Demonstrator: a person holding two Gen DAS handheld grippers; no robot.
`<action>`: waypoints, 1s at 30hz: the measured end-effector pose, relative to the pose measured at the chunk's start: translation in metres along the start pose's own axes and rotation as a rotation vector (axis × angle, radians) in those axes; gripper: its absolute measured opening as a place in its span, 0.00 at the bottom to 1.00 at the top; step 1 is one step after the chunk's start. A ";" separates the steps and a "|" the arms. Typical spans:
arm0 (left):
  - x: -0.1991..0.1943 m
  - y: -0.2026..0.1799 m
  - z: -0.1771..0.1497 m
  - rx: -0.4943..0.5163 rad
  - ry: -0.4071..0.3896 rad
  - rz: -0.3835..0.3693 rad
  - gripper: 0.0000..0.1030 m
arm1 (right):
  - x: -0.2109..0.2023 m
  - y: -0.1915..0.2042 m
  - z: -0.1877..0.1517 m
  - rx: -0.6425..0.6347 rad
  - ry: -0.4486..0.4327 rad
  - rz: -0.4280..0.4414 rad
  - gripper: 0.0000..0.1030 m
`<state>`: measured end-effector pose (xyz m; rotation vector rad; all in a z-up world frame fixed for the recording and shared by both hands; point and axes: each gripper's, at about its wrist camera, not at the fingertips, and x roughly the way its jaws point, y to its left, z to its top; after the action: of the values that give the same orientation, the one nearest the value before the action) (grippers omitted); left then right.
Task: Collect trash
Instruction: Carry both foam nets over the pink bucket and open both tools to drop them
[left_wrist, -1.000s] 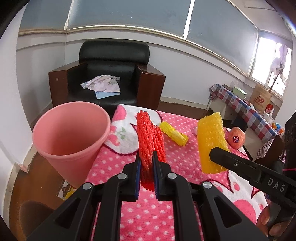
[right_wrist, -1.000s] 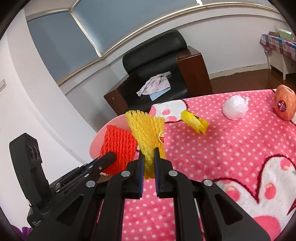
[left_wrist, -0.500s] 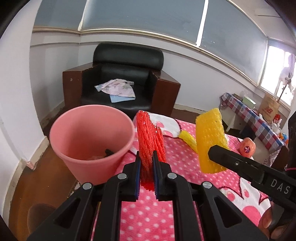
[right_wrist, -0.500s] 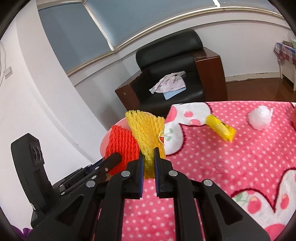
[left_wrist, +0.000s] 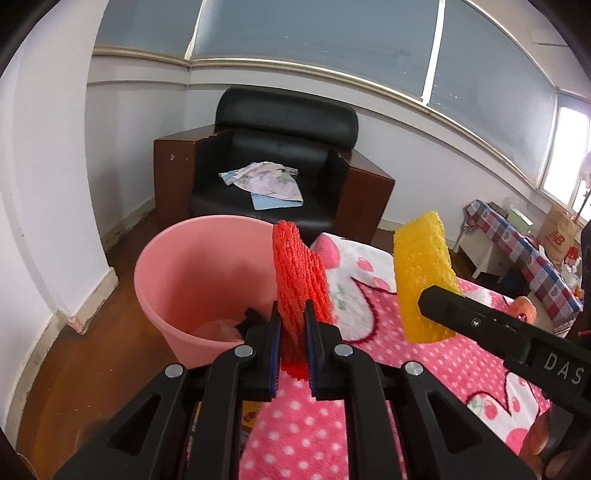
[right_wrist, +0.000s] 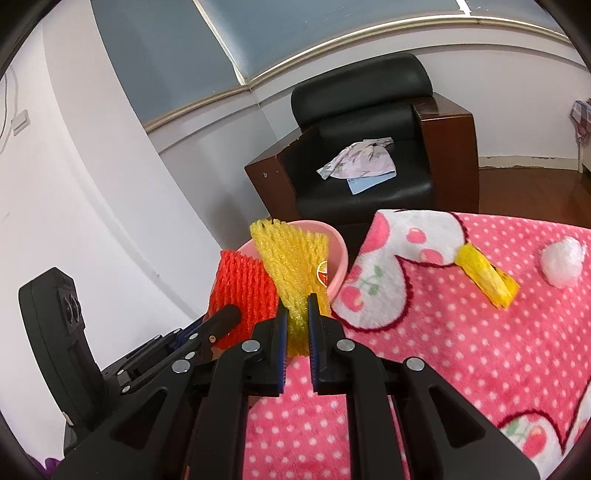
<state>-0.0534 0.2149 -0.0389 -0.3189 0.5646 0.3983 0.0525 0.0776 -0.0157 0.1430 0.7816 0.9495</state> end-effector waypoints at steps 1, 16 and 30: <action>0.003 0.003 0.001 0.000 -0.001 0.008 0.10 | 0.003 0.001 0.001 -0.002 0.002 0.001 0.10; 0.048 0.062 0.015 -0.069 0.049 0.069 0.10 | 0.075 0.015 0.027 0.002 0.076 0.077 0.10; 0.074 0.082 0.012 -0.086 0.088 0.099 0.18 | 0.139 0.015 0.022 0.032 0.172 0.069 0.26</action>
<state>-0.0273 0.3120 -0.0862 -0.3938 0.6523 0.5066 0.1038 0.1993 -0.0680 0.1174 0.9560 1.0240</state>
